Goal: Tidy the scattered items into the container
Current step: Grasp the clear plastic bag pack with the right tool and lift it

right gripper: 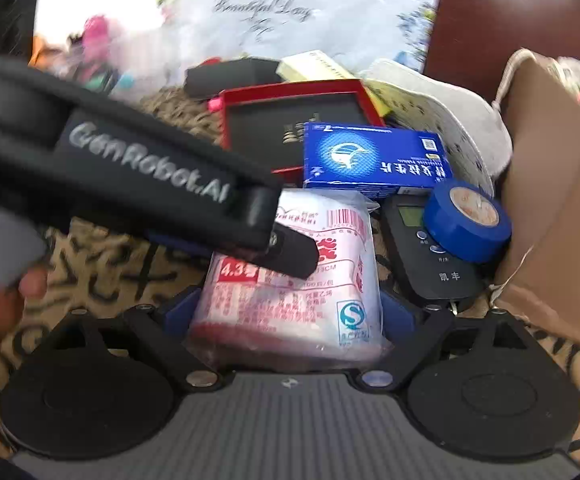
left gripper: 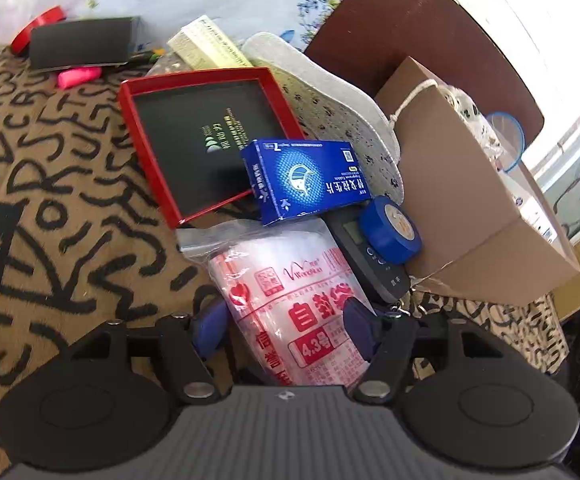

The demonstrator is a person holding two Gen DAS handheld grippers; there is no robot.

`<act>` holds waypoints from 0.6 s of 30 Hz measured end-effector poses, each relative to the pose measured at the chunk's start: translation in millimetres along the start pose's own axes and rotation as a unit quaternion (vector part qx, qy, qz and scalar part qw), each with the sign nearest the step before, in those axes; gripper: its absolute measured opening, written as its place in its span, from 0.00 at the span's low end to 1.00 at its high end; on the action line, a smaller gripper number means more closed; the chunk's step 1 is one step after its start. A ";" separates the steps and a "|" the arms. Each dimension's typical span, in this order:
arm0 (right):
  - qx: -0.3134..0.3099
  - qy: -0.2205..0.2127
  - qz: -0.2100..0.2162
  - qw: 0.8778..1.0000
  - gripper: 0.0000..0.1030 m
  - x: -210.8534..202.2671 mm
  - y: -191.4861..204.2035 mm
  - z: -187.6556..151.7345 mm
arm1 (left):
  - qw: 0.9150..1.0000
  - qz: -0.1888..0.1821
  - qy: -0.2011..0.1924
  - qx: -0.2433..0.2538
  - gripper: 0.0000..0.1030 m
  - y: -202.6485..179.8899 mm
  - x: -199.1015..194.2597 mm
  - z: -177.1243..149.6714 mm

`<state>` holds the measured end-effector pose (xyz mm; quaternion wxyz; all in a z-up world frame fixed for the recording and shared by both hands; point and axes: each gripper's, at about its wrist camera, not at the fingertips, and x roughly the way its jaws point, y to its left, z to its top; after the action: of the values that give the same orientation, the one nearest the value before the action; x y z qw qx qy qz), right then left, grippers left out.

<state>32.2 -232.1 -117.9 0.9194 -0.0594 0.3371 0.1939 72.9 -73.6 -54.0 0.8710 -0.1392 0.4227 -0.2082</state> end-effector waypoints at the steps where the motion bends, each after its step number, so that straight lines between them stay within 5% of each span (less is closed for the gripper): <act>1: -0.003 -0.002 -0.006 1.000 0.79 -1.0 1.8 0.9 | 1.000 0.004 -0.001 0.007 0.62 -2.0 0.1 -0.1; 9: 0.004 -0.005 0.006 1.000 0.60 -20.6 6.0 0.3 | 1.000 0.012 -0.006 0.005 0.51 -13.7 -19.8 -9.4; 18: 0.009 -0.058 0.001 0.998 0.58 -69.2 5.9 2.7 | 0.997 -0.004 -0.067 0.046 0.50 -54.2 -66.9 -7.6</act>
<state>-16.8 -247.9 -71.2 0.9377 -0.0397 0.2849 0.1949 16.3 -89.5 9.4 0.9021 -0.1147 0.3526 -0.2208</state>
